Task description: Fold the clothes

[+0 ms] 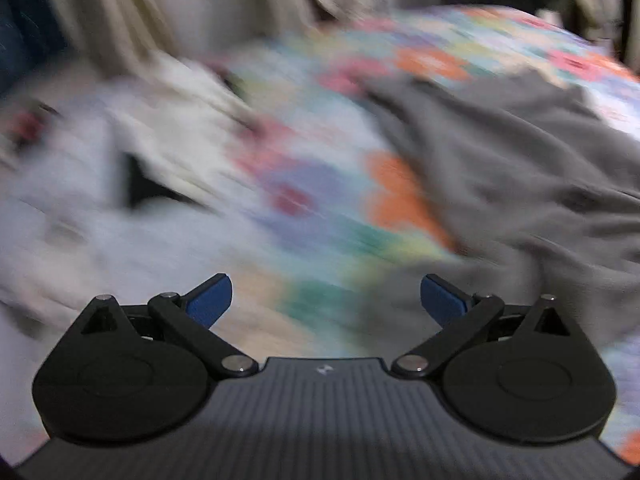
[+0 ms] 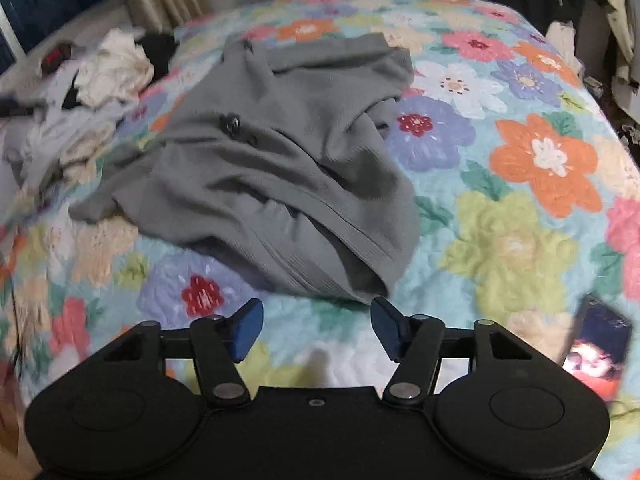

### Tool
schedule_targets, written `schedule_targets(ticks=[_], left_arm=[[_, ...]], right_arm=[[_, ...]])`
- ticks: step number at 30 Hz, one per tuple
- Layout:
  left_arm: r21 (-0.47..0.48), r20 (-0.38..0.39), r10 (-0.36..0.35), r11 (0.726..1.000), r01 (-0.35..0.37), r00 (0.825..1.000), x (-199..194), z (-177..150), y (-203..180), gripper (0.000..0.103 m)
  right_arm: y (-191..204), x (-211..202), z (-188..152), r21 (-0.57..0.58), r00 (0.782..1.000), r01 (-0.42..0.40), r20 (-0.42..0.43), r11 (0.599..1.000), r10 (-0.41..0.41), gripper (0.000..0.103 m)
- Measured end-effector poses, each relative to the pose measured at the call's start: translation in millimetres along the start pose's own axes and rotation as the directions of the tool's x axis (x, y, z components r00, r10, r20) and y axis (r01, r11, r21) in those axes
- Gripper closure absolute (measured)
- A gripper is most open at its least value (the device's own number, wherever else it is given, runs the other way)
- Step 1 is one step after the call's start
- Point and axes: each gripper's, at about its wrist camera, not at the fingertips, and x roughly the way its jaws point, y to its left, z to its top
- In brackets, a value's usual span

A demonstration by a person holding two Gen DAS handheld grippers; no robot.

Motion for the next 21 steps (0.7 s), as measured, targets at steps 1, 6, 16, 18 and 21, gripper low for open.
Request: schedule_targets(ticks=[1,6,16,18,21], left_arm=[[-0.011,0.010,-0.030,0.999,0.030,1.000,10,-1,-13,0.003],[-0.240,-0.021,-0.276,0.934,0.263,0.961,41,-4,-44,0.003],[-0.236,-0.090,-0.358,0.914,0.329,0.930,65,-25,-77,0.003],[-0.237,-0.082,-0.381,0.905,0.353,0.921,60,-23,-79,0.003],[-0.213,-0.068,-0.385,0.907,0.364,0.920,53,-27,-87,0.003]], right_arm=[[-1,14,-6,0.041,1.000,0.012,0.011,0.999,-0.013,0.038],[-5,68,-20,0.222,0.998,0.032,0.046,0.975,-0.043,0.039],[53,87,1,-0.290,0.927,0.368,0.184,0.884,-0.326,0.037],[56,86,4,-0.289,0.934,0.342,0.214,0.894,-0.288,0.036],[43,82,4,-0.193,0.962,0.187,0.233,0.963,-0.140,0.036]])
